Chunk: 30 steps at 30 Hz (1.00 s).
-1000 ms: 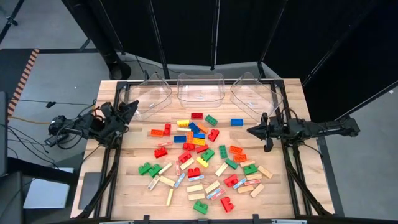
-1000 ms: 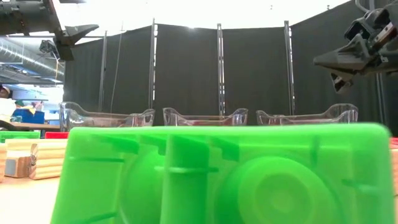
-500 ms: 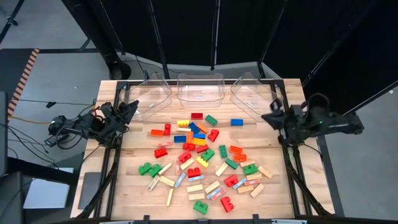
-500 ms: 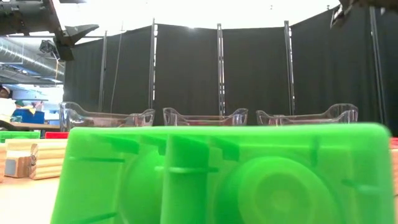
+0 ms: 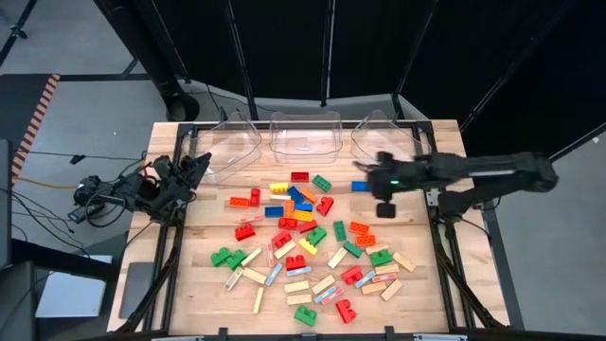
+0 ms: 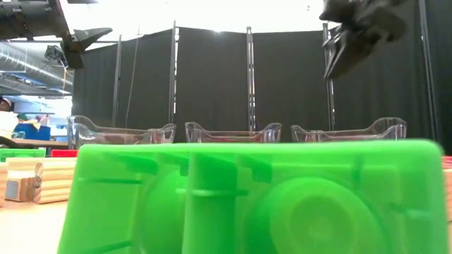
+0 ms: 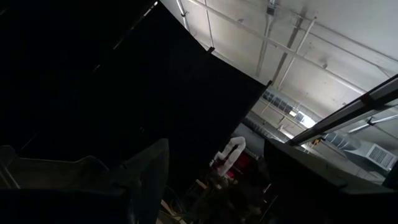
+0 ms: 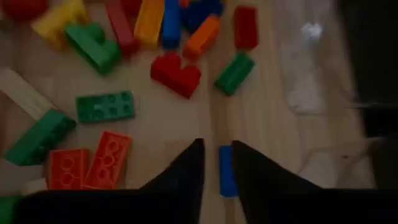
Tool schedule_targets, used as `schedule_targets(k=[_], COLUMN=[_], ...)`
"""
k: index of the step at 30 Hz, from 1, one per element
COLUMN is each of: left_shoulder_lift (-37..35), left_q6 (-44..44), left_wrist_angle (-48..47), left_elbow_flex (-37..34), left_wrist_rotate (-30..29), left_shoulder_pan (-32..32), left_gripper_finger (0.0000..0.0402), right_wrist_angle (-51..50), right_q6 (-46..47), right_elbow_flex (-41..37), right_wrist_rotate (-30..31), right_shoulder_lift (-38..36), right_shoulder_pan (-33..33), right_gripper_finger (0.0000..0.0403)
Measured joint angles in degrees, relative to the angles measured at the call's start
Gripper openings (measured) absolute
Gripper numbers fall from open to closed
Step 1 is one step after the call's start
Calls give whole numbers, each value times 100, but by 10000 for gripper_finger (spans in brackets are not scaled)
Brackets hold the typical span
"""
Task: Sort blocks by size
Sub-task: Put the large blue game piece into the middle transparent bin
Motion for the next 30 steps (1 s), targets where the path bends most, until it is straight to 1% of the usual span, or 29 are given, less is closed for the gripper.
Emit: schedule_targets(k=[2, 6, 8, 11, 15, 19, 24, 25, 28, 29, 30], left_shoulder_lift=[0, 0, 0, 0, 0, 0, 0, 0, -2, -1, -2], left_q6=[1, 1, 1, -1, -1, -1, -1, -1, -1, 0, -1], left_wrist_angle=[0, 0, 0, 1, 0, 0, 0, 0, 0, 0, 1], left_elbow_flex=[0, 0, 0, 0, 0, 0, 0, 0, 0, 0, 0], left_wrist_rotate=[0, 0, 0, 0, 0, 0, 0, 0, 0, 0, 0], left_shoulder_pan=[1, 1, 1, 1, 1, 1, 0, 1, 1, 0, 1], left_gripper_finger=[269, 269, 269, 269, 269, 269, 269, 269, 269, 269, 269], right_wrist_angle=[-101, -302, -446, -582, -644, -574, -169, -69, 31, 51, 52], right_q6=[-112, -401, -575, -837, -806, -849, -938, -940, -928, -896, -885], right_elbow_flex=[156, 564, 736, 843, 830, 634, 365, 319, 258, 242, 240], right_wrist_rotate=[-71, -622, -561, -229, -241, -256, -142, -164, -569, -685, -669], right_shoulder_lift=[538, 1409, 1719, 2083, 2500, 2936, 3378, 3450, 3598, 3657, 3670], right_shoulder_pan=[-193, -525, -616, -760, -895, -1042, -1340, -1422, -1638, -1677, -1684], right_gripper_finger=[145, 224, 259, 303, 343, 358, 352, 349, 331, 318, 300])
